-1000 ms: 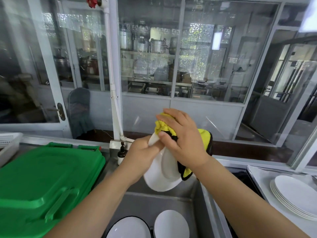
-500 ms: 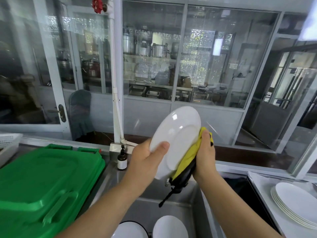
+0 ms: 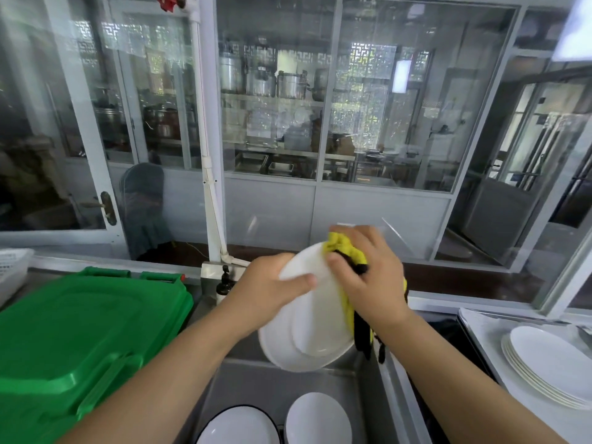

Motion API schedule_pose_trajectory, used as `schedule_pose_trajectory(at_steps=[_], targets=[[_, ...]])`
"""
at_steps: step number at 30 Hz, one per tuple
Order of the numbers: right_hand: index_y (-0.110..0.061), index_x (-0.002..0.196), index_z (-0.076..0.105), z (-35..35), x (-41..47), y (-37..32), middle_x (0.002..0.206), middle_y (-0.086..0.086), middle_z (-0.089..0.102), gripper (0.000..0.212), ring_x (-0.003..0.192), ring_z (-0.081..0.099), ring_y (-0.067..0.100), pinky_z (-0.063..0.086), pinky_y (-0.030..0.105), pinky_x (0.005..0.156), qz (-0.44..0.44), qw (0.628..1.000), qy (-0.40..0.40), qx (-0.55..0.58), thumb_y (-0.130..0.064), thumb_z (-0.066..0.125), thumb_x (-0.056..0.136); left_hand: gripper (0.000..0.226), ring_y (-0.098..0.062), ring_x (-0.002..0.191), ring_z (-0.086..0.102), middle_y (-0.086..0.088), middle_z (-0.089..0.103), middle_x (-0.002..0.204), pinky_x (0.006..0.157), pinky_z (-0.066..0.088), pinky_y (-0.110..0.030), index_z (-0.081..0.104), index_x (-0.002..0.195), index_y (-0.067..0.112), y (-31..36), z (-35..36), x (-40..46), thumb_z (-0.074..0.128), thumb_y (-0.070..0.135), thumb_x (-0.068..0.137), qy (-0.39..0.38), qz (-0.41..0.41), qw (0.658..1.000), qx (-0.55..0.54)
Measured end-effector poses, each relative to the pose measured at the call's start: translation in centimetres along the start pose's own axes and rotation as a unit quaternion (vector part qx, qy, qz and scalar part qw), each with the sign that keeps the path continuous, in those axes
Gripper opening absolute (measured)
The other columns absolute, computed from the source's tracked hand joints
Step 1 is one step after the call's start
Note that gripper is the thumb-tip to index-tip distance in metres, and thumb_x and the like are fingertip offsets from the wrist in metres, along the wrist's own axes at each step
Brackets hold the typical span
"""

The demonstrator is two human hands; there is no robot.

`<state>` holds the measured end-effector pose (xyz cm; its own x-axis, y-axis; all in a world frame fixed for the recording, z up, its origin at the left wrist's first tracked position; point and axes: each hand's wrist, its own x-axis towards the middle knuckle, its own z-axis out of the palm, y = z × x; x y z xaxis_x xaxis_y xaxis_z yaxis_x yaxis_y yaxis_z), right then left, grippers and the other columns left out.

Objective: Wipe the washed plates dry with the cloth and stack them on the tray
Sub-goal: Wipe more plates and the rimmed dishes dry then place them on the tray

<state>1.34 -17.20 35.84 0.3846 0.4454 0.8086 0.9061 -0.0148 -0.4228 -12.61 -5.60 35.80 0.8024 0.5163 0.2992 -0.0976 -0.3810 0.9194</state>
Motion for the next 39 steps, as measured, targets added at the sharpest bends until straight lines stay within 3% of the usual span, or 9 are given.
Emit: schedule_pose_trajectory(at_steps=[3, 5, 10, 14, 18, 23, 28, 34, 39], targets=[[-0.02, 0.108, 0.07, 0.6, 1.3, -1.1, 0.1, 0.001, 0.062, 0.038, 0.089, 0.061, 0.021, 0.047, 0.031, 0.075, -0.154, 0.986, -0.025, -0.065, -0.045, 0.057, 0.084, 0.029, -0.005, 0.068, 0.054, -0.005, 0.066, 0.074, 0.064, 0.042, -0.022, 0.067, 0.085, 0.014, 0.5, 0.9, 0.1, 0.065, 0.041, 0.073, -0.007, 0.025, 0.999, 0.034], [-0.018, 0.106, 0.071, 0.5, 2.0, -1.1, 0.099, 0.001, 0.063, 0.037, 0.089, 0.061, 0.018, 0.048, 0.03, 0.074, -0.156, 0.987, -0.017, -0.046, -0.044, 0.058, 0.083, 0.031, -0.005, 0.064, 0.051, -0.001, 0.062, 0.068, 0.059, 0.039, -0.019, 0.067, 0.083, 0.013, 0.9, 0.8, -0.1, 0.065, 0.042, 0.073, 0.007, 0.037, 0.999, 0.029], [-0.035, 0.092, 0.065, 0.3, 1.6, -0.4, 0.096, -0.012, 0.062, 0.018, 0.091, 0.059, 0.004, 0.046, 0.025, 0.081, 0.095, 0.98, 0.062, 0.16, -0.043, 0.054, 0.08, 0.009, 0.002, 0.063, 0.061, 0.015, 0.069, 0.071, 0.056, 0.046, -0.014, 0.069, 0.079, 0.041, 2.0, 0.4, -1.0, 0.063, 0.038, 0.073, 0.056, 0.058, 0.997, 0.0], [-0.032, 0.069, 0.06, 1.0, 0.5, 0.0, 0.065, -0.016, 0.057, 0.021, 0.062, 0.055, 0.003, 0.045, 0.025, 0.063, 0.314, 0.891, 0.148, 0.292, -0.046, 0.055, 0.084, 0.019, -0.006, 0.075, 0.067, 0.013, 0.072, 0.083, 0.061, 0.052, -0.022, 0.068, 0.088, 0.044, 2.3, 0.8, -1.9, 0.063, 0.052, 0.072, 0.113, 0.088, 0.989, -0.03], [-0.024, 0.067, 0.057, 1.5, -0.1, 0.2, 0.054, -0.012, 0.056, 0.03, 0.051, 0.055, 0.004, 0.047, 0.019, 0.049, 0.412, 0.817, 0.19, 0.355, -0.044, 0.059, 0.089, 0.019, -0.004, 0.084, 0.067, 0.016, 0.072, 0.091, 0.064, 0.054, -0.019, 0.068, 0.091, 0.049, 1.6, 1.5, -2.3, 0.064, 0.052, 0.072, 0.126, 0.097, 0.984, -0.082], [-0.032, 0.063, 0.058, 0.0, 0.2, 0.7, 0.059, -0.016, 0.053, 0.023, 0.057, 0.051, 0.004, 0.045, 0.027, 0.06, 0.324, 0.893, 0.142, 0.279, -0.042, 0.063, 0.082, 0.026, -0.019, 0.092, 0.07, 0.006, 0.074, 0.097, 0.077, 0.056, -0.035, 0.072, 0.089, 0.044, 1.1, -0.5, -1.0, 0.073, 0.033, 0.065, 0.015, -0.03, 0.988, -0.152], [-0.042, 0.099, 0.063, -0.7, -0.1, -0.1, 0.101, -0.016, 0.06, 0.026, 0.092, 0.056, -0.002, 0.045, 0.024, 0.078, 0.155, 0.982, 0.072, 0.083, -0.055, 0.054, 0.078, 0.023, -0.021, 0.094, 0.07, -0.001, 0.075, 0.099, 0.088, 0.054, -0.045, 0.073, 0.094, 0.031, 1.0, -0.9, -0.7, 0.073, 0.037, 0.072, -0.006, -0.025, 0.994, -0.102], [-0.017, 0.115, 0.068, -0.5, 1.6, -2.3, 0.106, 0.006, 0.063, 0.045, 0.091, 0.061, 0.028, 0.05, 0.041, 0.075, -0.152, 0.984, -0.009, -0.088, -0.047, 0.058, 0.083, 0.03, -0.01, 0.078, 0.064, 0.005, 0.072, 0.083, 0.075, 0.049, -0.03, 0.071, 0.089, 0.029, 1.2, 0.5, -0.8, 0.072, 0.05, 0.066, -0.002, -0.006, 0.999, -0.038], [-0.025, 0.123, 0.063, -1.4, 2.3, -1.5, 0.112, -0.005, 0.06, 0.044, 0.099, 0.059, 0.013, 0.05, 0.034, 0.08, -0.058, 0.998, -0.017, -0.01, -0.046, 0.055, 0.085, 0.018, -0.02, 0.085, 0.072, -0.003, 0.076, 0.092, 0.075, 0.057, -0.035, 0.075, 0.086, 0.024, 1.7, -0.4, -1.0, 0.081, 0.027, 0.069, 0.03, -0.015, 0.989, -0.143]])
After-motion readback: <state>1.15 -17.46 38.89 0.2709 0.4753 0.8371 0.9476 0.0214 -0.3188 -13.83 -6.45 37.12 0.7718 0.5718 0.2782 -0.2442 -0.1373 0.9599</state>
